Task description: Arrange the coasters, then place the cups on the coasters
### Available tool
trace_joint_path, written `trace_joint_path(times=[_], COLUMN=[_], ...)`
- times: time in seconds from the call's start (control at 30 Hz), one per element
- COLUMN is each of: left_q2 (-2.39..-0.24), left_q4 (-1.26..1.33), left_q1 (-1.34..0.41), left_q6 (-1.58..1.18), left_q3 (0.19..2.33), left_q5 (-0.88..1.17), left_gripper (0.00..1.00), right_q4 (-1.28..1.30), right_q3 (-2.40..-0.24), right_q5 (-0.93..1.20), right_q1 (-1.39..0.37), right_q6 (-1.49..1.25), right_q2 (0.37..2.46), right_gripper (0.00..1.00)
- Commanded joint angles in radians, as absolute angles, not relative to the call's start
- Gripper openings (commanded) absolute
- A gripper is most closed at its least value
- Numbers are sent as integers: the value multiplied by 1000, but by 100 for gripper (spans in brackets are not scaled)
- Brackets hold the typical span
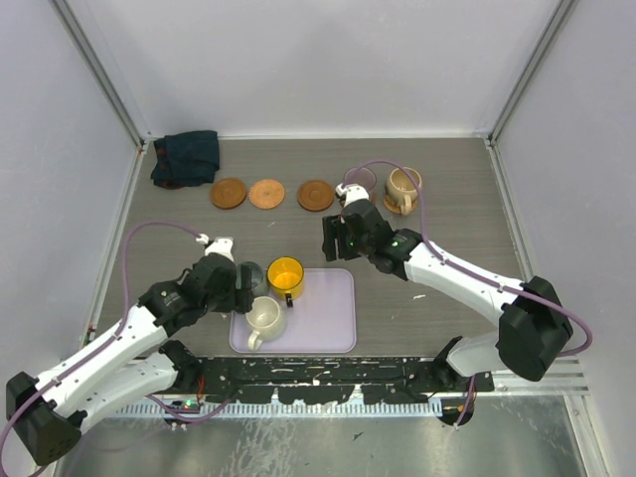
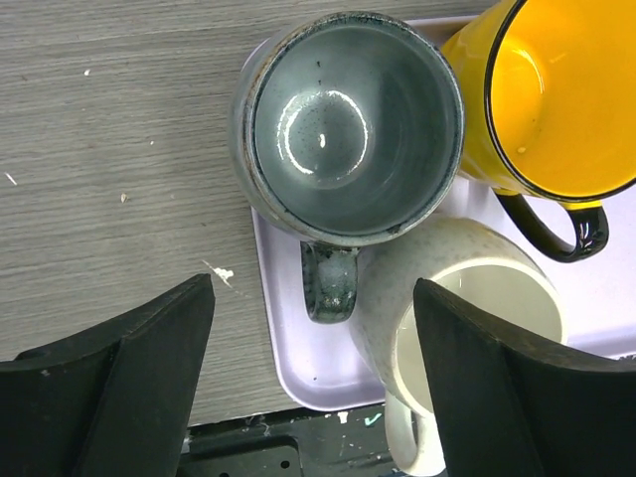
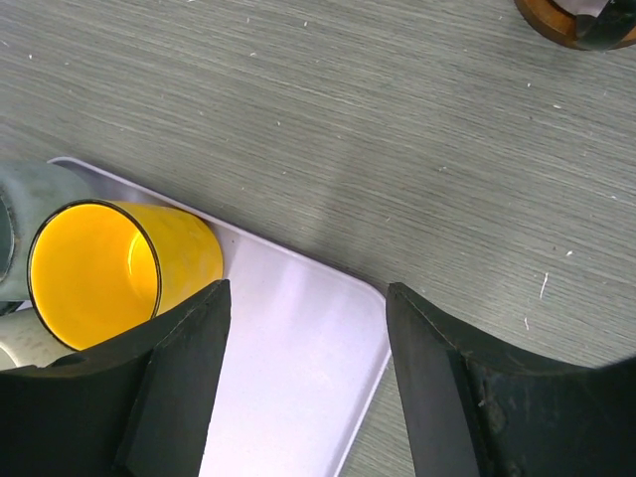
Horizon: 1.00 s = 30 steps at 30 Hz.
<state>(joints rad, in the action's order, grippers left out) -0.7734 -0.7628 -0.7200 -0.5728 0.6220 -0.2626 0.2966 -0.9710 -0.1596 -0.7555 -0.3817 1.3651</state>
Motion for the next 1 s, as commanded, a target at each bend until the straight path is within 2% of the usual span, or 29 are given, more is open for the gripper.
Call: trace_joint_path(times=[0.0,0.17,0.57,0.97], left_q2=[-798,-815,-747,-754], left_q4=[-746,-713,-661,-620], left_q1=[-725,-724,-727,-727], left_q6=[-589,-594,-589,-568], left_q3=[644,626,610,566], left_q5=[-295,-279,-278,-294], left_gripper=[80,75,79,83], right_q4=[242,242,235,388], right_q3=[-969,-966,-953,-1029], right_q5=[-131,-126,-80,-105], right_q1=[-759,-760,-773,-1018], right_q6=[-390,-387,-399,-474], right_q2=[1350,1360,1364,1331], right_gripper=[69,69,66,66])
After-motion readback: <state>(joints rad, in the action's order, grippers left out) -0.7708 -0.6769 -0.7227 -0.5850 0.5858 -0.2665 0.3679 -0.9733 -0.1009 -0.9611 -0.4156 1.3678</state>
